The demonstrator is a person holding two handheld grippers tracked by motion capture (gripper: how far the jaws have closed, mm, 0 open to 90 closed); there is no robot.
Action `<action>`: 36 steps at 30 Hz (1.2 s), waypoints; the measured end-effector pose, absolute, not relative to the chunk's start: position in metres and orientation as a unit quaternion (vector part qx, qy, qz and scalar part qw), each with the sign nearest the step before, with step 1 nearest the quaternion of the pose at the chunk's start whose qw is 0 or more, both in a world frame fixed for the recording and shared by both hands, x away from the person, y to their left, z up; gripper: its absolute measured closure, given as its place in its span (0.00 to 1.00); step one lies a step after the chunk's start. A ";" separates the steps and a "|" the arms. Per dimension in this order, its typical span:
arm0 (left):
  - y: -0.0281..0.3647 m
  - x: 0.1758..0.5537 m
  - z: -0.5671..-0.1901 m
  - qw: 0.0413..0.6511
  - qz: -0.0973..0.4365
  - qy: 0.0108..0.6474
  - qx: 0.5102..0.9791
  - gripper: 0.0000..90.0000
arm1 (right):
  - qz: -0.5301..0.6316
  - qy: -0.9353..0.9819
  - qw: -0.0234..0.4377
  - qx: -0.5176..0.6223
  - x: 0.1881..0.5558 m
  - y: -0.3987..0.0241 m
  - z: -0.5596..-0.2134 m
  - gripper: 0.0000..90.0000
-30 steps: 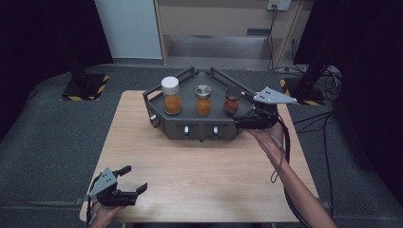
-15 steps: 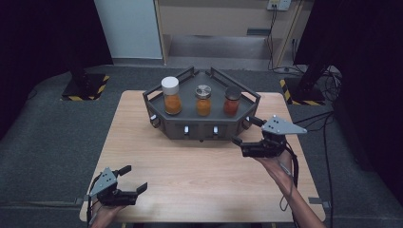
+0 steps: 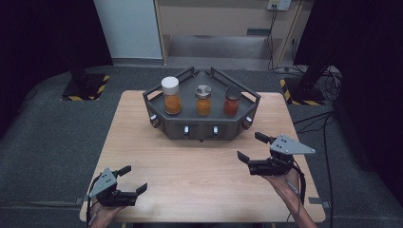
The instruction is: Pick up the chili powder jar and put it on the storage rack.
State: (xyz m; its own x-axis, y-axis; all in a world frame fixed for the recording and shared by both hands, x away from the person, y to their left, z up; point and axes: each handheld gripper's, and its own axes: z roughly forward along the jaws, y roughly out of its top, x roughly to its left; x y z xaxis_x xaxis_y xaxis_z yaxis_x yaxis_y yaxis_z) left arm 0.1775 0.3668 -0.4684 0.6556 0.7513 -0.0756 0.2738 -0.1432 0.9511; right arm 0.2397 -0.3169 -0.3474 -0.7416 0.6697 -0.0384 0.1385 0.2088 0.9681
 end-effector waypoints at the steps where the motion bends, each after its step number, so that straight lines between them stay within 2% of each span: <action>1: 0.367 0.177 -0.468 0.551 0.217 0.354 0.724 0.05 | 0.566 0.742 0.236 0.271 0.238 -0.317 -0.349 0.12; 36: 0.367 0.177 -0.469 0.554 0.215 0.356 0.722 0.05 | 0.541 0.746 0.229 0.313 0.203 -0.355 -0.403 0.11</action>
